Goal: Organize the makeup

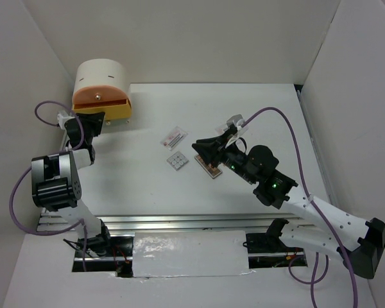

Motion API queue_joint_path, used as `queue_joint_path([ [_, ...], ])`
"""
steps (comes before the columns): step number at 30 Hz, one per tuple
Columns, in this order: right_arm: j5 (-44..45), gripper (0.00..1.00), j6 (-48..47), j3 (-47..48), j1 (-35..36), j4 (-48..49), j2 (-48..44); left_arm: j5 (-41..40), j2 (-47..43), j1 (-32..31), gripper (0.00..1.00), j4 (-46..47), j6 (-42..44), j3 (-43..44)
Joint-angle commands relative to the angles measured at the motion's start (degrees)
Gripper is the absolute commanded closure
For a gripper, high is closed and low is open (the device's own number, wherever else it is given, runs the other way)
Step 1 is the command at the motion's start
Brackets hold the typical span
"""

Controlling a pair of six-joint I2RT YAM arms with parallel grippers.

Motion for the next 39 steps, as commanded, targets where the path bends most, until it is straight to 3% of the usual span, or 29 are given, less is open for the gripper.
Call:
queue_joint_path([
  [1, -0.9, 0.67, -0.1, 1.8, -0.3, 2.6, -1.2, -0.9, -5.1, 0.4, 0.76, 3.9, 0.7, -3.7],
  [14, -1.2, 0.67, 1.0, 0.8, -0.3, 2.1, -4.2, -2.4, -19.1, 0.5, 0.74, 1.2, 1.4, -16.5],
  [18, -2.9, 0.66, 1.5, 0.6, -0.3, 2.0, -4.9, -3.7, -22.9, 0.5, 0.67, -2.7, 2.8, -17.4],
  [19, -3.0, 0.66, 1.6, 0.6, -0.3, 2.0, -4.9, -3.8, -23.3, 0.5, 0.62, -3.0, 2.9, -17.6],
  [20, -3.0, 0.66, 1.7, 0.6, -0.2, 2.0, -5.0, -3.8, -23.5, 0.5, 0.48, -3.3, 2.9, -17.7],
  [21, -3.1, 0.66, 1.8, 0.6, -0.3, 1.9, -5.0, -4.0, -23.9, 0.5, 0.4, -4.5, 3.0, -17.6],
  [22, -2.9, 0.65, 1.8, 0.6, -0.3, 1.8, -4.9, -3.9, -24.0, 0.5, 0.24, -4.9, 3.2, -17.5],
  [23, -2.8, 0.62, 1.9, 0.6, -0.2, 1.7, -4.9, -3.7, -23.8, 0.5, 0.01, -5.3, 3.4, -17.3],
  [28, -2.2, 0.59, 2.2, 1.0, -0.3, 0.7, -4.8, -2.1, -26.0, 0.5, 0.01, -8.6, 3.9, -16.7],
  [31, -1.7, 0.43, 2.7, 0.9, -0.3, 0.5, -5.2, -1.7, -29.9, 0.4, 0.01, -13.0, 6.1, -15.7],
  [32, -1.6, 0.23, 2.8, 0.9, -0.3, 0.5, -5.3, -1.3, -31.1, 0.1, 0.01, -15.9, 7.1, -15.3],
  [35, 0.1, 0.0, 3.5, 1.2, -0.3, -0.5, -5.7, -3.7, -37.1, -1.9, 0.01, -25.7, 12.5, -12.8],
  [37, 3.5, 0.0, 5.0, 1.9, -0.3, -1.9, -6.2, -5.7, -42.1, -6.8, 0.01, -31.8, 17.4, -9.7],
  [39, 10.5, 0.0, 7.9, 3.4, -0.4, -5.1, -6.3, -12.8, -45.4, -15.7, 0.01, -38.4, 22.7, -6.8],
])
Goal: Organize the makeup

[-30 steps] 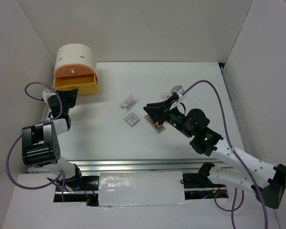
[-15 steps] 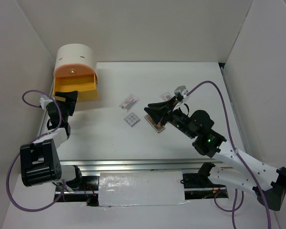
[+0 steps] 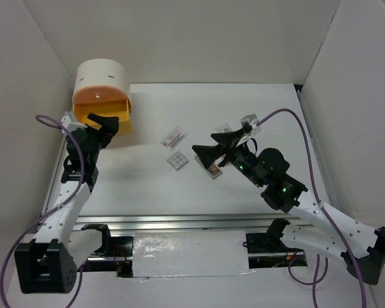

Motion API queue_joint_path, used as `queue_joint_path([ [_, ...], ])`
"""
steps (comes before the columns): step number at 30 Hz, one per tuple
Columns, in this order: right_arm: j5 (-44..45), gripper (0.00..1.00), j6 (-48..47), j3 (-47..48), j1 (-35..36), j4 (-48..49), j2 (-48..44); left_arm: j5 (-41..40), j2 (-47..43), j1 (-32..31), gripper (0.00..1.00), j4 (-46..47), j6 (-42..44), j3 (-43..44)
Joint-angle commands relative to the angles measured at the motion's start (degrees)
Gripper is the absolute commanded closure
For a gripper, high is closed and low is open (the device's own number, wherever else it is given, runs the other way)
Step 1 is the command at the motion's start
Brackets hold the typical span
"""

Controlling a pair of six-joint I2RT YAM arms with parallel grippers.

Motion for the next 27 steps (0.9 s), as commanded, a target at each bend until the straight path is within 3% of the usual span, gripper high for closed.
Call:
queue_joint_path([
  [1, 10.4, 0.0, 4.2, 4.3, -0.7, -4.5, -1.1, -7.4, -4.5, -15.7, 0.01, -11.5, 11.0, 5.6],
  [3, 17.4, 0.0, 5.7, 7.9, -1.3, -10.7, 0.0, -13.0, -1.5, -26.0, 0.01, -19.5, 12.6, 12.8],
  [4, 19.4, 0.0, 6.3, 9.4, -1.7, -13.3, 0.5, -14.4, 0.6, -29.0, 0.01, -19.6, 12.6, 12.9],
  [5, 23.3, 0.0, 8.4, 12.3, -2.3, -19.2, 1.1, -18.0, 5.4, -32.0, 0.01, -25.7, 11.2, 17.6],
  [8, 24.9, 0.0, 11.1, 15.9, -6.5, -27.5, 1.9, -25.2, 16.1, -42.0, 0.0, -37.4, 6.2, 26.5],
  [10, 21.3, 0.0, 10.8, 15.8, -8.4, -29.0, 0.4, -29.8, 22.3, -46.1, 0.01, -42.4, 4.2, 31.2],
  [14, 16.5, 0.0, 9.9, 13.7, -10.3, -31.5, -2.7, -32.3, 39.6, -47.5, 0.01, -56.8, -4.3, 45.0],
  [27, 8.5, 0.0, 7.4, 8.5, -10.7, -30.9, -10.3, -25.6, 52.6, -45.8, 0.01, -51.7, -10.7, 48.5],
])
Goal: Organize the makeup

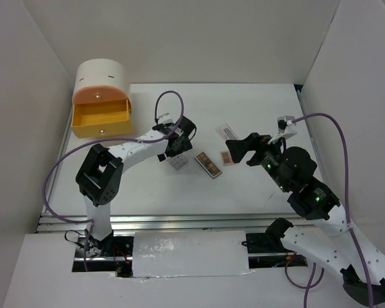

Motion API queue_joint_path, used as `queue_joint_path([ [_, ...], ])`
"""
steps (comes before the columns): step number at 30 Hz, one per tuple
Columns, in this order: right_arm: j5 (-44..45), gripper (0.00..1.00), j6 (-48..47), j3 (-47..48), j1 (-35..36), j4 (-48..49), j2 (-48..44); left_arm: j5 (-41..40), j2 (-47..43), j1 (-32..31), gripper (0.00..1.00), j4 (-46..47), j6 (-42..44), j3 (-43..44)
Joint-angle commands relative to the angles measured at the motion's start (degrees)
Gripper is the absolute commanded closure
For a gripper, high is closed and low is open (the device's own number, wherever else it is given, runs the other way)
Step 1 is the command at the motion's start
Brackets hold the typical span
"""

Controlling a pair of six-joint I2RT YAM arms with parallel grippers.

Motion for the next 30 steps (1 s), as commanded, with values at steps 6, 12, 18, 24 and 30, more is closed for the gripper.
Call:
queue_joint_path([
  [6, -7.0, 0.0, -1.9, -3.0, -0.3, 3.8, -2.0, 0.8, 6.3, 0.2, 0.0, -0.1, -5.1, 1.5],
  [12, -8.6, 0.0, -1.3, -5.5, -0.2, 6.3, -3.5, 1.2, 8.8, 0.5, 0.0, 1.6, -5.1, 1.6],
  [18, -6.8, 0.0, -1.5, -6.3, -0.2, 6.4, -5.1, 1.5, 9.4, 0.5, 0.04, 1.0, -6.4, -0.9],
  [24, -6.9, 0.0, -0.9, -7.9, -0.3, 7.8, -6.1, 1.0, 10.0, 0.5, 0.03, -0.4, -5.4, -0.5],
  [30, -6.7, 0.0, -1.0, -7.7, -0.2, 7.9, -6.0, 0.8, 7.1, 0.2, 0.47, 0.0, -5.1, -3.6],
])
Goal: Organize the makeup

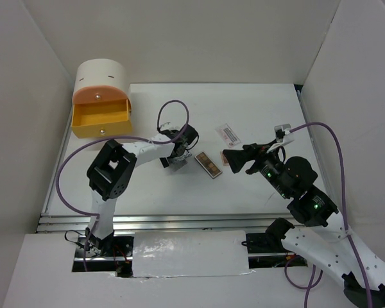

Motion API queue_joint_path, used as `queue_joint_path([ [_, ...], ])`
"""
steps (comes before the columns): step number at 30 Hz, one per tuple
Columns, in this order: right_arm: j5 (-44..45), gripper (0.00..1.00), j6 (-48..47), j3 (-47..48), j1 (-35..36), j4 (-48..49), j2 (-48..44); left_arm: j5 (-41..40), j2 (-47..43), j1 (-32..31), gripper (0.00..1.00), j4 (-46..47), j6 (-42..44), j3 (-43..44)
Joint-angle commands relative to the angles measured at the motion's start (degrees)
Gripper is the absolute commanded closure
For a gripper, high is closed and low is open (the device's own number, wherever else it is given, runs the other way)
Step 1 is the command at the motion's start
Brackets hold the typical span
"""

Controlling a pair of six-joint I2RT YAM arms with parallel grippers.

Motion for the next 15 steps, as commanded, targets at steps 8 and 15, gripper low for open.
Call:
queue_joint_path([
  [8, 0.3, 0.0, 0.5, -0.3, -0.2, 3.8, -0.3, -6.8, -20.0, 0.0, 0.66, -4.8, 4.4, -2.9],
  [15, -0.5, 0.0, 0.8, -0.2, -0.3, 4.0, 0.0, -12.8, -32.7, 13.4, 0.58, -0.5, 17.6, 1.8],
])
